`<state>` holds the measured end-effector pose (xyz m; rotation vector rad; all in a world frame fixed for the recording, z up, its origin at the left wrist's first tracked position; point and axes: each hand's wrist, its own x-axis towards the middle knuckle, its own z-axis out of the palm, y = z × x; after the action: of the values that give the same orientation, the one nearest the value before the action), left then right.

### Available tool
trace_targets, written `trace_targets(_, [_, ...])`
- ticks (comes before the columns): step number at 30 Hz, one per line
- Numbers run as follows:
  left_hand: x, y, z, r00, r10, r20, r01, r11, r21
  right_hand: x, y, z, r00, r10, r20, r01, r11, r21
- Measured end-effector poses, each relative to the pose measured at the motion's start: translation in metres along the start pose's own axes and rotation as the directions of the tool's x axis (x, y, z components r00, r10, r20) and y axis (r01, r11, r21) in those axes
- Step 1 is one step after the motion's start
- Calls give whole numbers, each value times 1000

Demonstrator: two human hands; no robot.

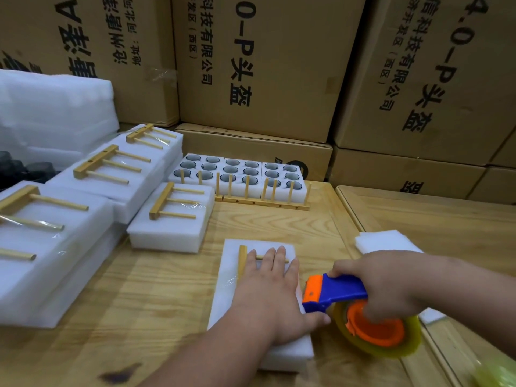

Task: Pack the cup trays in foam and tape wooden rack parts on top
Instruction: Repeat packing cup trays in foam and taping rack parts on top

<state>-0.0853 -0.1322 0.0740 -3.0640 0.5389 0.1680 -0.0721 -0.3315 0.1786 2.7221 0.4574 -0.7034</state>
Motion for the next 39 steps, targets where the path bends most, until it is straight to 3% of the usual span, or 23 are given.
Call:
trace_targets(11, [0,0,0,1000,-13,3,13,1000,0,0,2,13,982,54,182,-98,966,241])
trace_targets(18, [-1,1,0,1000,-4,-3,4,1000,7,-6,29,10,977,194,-92,-165,952,259])
trace_targets(21, [-1,1,0,1000,-6,-14,6,1000,8,-1,35,12,951,264,-160,-157,860,485])
trace_targets(23, [-1,2,0,1000,-7,-13,7,1000,5,8,35,17,926,318,-203,-165,825,540])
trace_targets(26, [-1,2,0,1000,-6,-12,6,1000,8,25,22,34,851,382,-359,-214,879,427])
trace_targets(29, [-1,2,1,1000,-3,-19,3,1000,3,42,5,53,741,336,-581,-258,942,216])
trace_targets(31, [-1,2,1,1000,-1,-17,1,1000,2,52,-5,67,738,299,-605,-258,953,157])
trace_targets(34, [-1,1,1,1000,0,-12,0,1000,-2,62,-21,91,741,341,-579,-273,940,204])
trace_targets(36, [-1,0,1,1000,4,-14,-4,1000,-13,65,-34,106,616,373,-694,-125,916,382])
trace_targets(38, [0,0,2,1000,11,-21,-11,1000,-19,66,-47,116,422,389,-819,175,851,495])
trace_targets(39, [1,-1,2,1000,15,-24,-16,1000,-19,66,-54,117,417,454,-787,306,745,592])
